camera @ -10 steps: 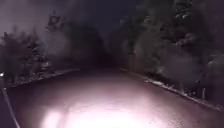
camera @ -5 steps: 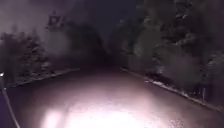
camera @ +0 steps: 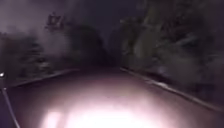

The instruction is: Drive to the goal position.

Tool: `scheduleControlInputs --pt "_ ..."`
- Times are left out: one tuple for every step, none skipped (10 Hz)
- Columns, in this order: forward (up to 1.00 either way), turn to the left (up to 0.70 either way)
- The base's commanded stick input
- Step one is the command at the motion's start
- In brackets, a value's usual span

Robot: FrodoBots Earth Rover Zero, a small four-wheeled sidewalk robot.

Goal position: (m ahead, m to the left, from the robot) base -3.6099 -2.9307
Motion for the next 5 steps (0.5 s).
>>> scheduleControlInputs --pt "0.50 0.06" --pt "0.50 0.06" --pt "0.50 0.03" --pt "0.50 0.00" --pt "0.50 0.00"
